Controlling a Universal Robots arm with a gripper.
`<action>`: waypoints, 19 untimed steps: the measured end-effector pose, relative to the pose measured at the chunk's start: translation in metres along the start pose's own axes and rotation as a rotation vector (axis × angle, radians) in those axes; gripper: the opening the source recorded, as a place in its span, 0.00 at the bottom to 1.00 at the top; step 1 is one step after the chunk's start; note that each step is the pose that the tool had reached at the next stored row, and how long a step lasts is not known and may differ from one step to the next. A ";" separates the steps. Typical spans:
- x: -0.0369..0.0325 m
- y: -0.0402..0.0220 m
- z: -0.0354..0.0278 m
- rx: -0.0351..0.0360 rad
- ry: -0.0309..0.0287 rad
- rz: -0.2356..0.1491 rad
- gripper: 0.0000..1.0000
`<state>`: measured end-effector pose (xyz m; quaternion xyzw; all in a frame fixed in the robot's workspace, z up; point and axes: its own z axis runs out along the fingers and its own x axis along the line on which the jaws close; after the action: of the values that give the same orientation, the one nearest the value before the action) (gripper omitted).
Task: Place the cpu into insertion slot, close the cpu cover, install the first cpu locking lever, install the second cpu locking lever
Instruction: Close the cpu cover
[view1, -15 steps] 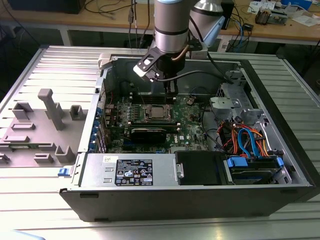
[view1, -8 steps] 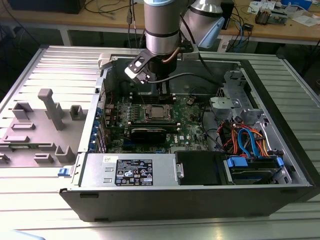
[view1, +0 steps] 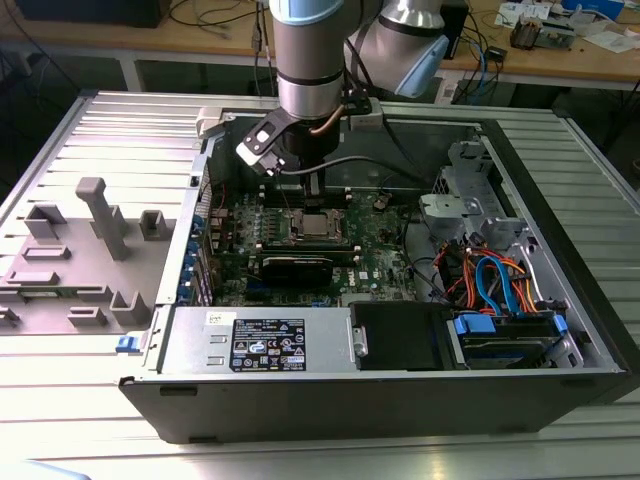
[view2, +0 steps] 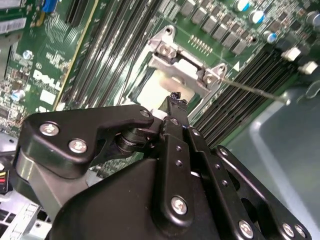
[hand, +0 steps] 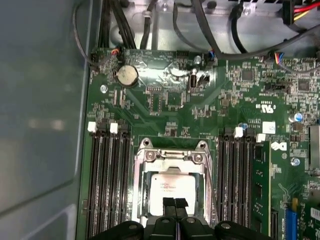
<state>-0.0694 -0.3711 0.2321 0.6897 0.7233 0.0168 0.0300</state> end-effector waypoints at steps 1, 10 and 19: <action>0.0000 -0.0006 0.0004 0.0016 -0.0003 0.000 0.11; 0.0001 -0.0009 0.0008 0.0028 -0.0006 -0.012 0.11; 0.0001 -0.0010 0.0018 -0.0007 0.0103 -0.181 0.11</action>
<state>-0.0703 -0.3711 0.2302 0.6216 0.7826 0.0179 0.0280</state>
